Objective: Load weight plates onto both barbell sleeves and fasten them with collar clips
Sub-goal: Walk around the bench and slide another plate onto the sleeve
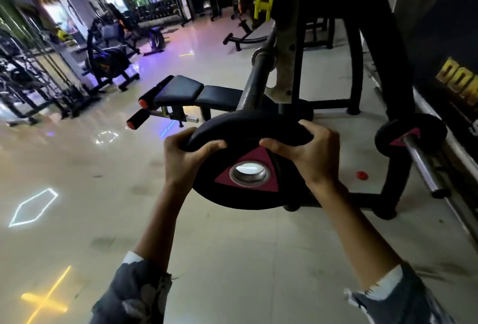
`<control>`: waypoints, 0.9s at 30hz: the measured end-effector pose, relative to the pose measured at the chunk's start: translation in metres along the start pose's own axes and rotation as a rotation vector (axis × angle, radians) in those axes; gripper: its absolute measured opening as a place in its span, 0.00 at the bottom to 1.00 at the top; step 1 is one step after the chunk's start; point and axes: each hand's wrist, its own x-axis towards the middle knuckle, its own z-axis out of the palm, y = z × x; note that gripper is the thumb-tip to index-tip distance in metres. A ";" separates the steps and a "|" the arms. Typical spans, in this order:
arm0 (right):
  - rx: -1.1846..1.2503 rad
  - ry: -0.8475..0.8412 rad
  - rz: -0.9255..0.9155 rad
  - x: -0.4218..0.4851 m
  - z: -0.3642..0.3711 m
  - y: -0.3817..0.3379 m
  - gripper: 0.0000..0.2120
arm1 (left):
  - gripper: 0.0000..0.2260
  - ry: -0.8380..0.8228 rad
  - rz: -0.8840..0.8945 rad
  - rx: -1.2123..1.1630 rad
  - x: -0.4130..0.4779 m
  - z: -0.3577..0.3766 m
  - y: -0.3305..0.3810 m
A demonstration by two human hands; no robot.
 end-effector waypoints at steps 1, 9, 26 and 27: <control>-0.020 0.014 -0.009 -0.001 0.005 -0.002 0.25 | 0.27 -0.008 0.012 0.011 0.005 -0.004 -0.004; -0.192 0.016 -0.056 0.019 0.031 -0.014 0.33 | 0.12 -0.010 0.013 -0.060 0.035 -0.021 -0.020; -0.222 0.173 -0.126 0.103 0.067 0.060 0.28 | 0.26 0.001 0.334 0.196 0.159 0.035 -0.093; -0.209 0.173 -0.115 0.111 0.070 0.066 0.28 | 0.27 0.005 0.330 0.209 0.166 0.039 -0.097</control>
